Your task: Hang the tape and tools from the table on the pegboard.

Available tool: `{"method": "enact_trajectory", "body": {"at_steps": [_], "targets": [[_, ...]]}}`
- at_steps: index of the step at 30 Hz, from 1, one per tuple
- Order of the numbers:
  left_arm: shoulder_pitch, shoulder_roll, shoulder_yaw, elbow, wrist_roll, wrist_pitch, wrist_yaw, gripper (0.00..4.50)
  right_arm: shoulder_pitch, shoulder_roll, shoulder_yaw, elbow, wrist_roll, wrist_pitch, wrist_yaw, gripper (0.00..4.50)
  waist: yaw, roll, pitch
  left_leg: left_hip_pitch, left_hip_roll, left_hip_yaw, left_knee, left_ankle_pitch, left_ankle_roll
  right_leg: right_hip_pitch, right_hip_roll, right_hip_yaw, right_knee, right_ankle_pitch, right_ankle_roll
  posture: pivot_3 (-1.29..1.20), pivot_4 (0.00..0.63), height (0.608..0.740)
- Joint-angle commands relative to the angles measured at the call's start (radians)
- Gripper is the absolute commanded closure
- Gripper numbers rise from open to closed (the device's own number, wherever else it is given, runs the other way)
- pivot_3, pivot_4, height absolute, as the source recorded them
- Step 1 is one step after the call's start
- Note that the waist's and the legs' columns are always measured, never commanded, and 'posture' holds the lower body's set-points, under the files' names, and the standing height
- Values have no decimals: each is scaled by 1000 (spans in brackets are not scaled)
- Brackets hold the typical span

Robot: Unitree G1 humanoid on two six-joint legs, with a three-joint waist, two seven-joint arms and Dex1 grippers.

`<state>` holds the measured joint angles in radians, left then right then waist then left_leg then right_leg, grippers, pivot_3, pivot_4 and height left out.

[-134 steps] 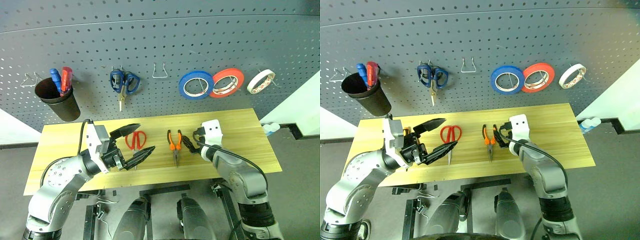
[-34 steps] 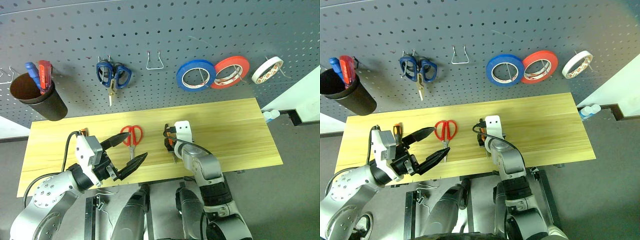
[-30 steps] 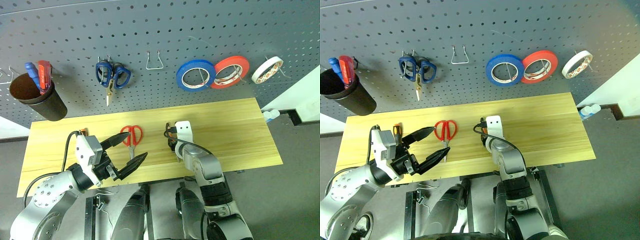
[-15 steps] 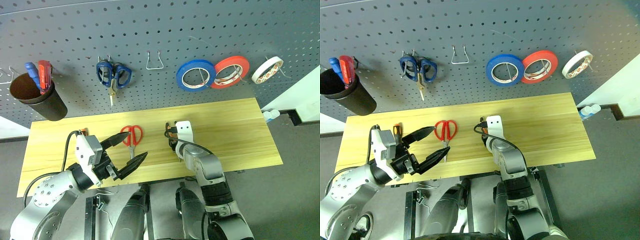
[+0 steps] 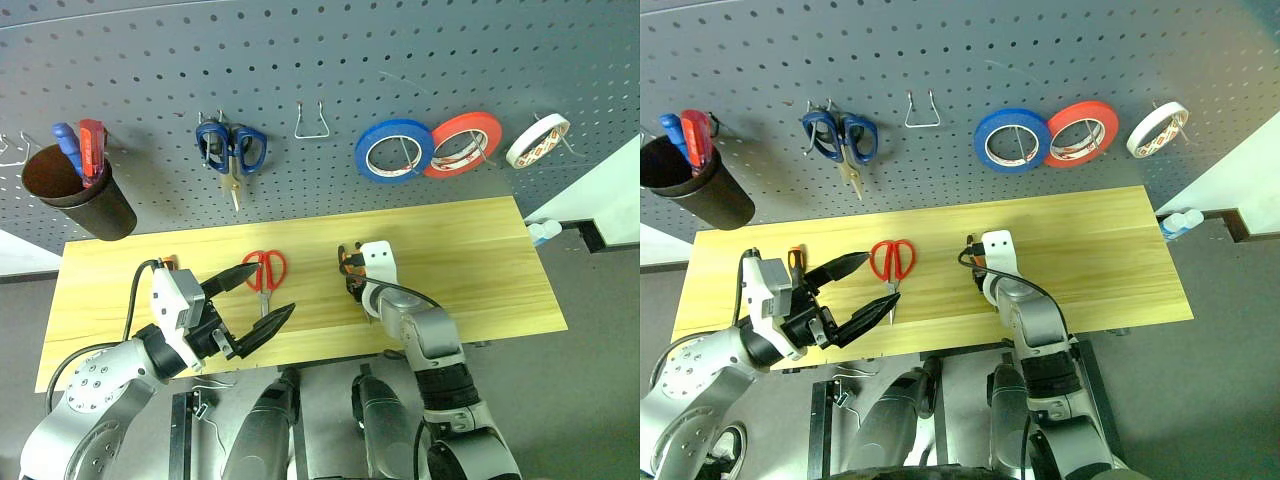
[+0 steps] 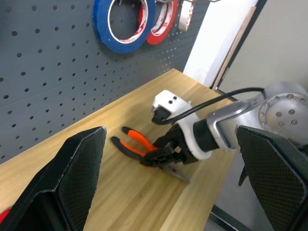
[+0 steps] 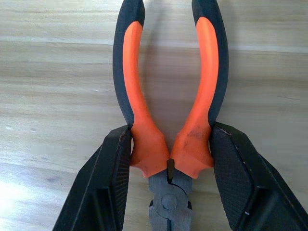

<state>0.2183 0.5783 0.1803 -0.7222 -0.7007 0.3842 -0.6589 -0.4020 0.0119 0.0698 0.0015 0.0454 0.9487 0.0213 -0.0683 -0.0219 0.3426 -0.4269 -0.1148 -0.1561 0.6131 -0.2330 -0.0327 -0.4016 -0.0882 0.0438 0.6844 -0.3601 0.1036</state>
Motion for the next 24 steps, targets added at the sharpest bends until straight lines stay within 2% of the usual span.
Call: {"method": "enact_trajectory", "body": {"at_steps": [1,7,16,24], "targets": [[5,6,23,-14,-10,-18,-17,0,24,-13,-6,-32,5,13,12,2416,-2,0,0,0,0,0,0,0,0,0,0,0,0,0,0,-18,409,719],[-5,8,36,-13,-18,-16,-22,0,47,-65,-7,-92,11,39,53,2416,1,0,4,-1,0,0,0,0,0,0,0,0,0,0,0,-19,406,719],[3,20,71,-7,-29,-16,-42,0,130,-208,-25,-267,41,110,145,2416,1,-1,10,-2,0,1,0,0,0,-1,0,0,-1,0,0,-15,405,719],[-28,26,65,16,-27,-13,-55,0,173,-256,-51,-403,73,162,184,2416,2,-2,13,-4,0,1,0,2,-4,-3,0,0,-1,0,0,-21,395,719]]}}
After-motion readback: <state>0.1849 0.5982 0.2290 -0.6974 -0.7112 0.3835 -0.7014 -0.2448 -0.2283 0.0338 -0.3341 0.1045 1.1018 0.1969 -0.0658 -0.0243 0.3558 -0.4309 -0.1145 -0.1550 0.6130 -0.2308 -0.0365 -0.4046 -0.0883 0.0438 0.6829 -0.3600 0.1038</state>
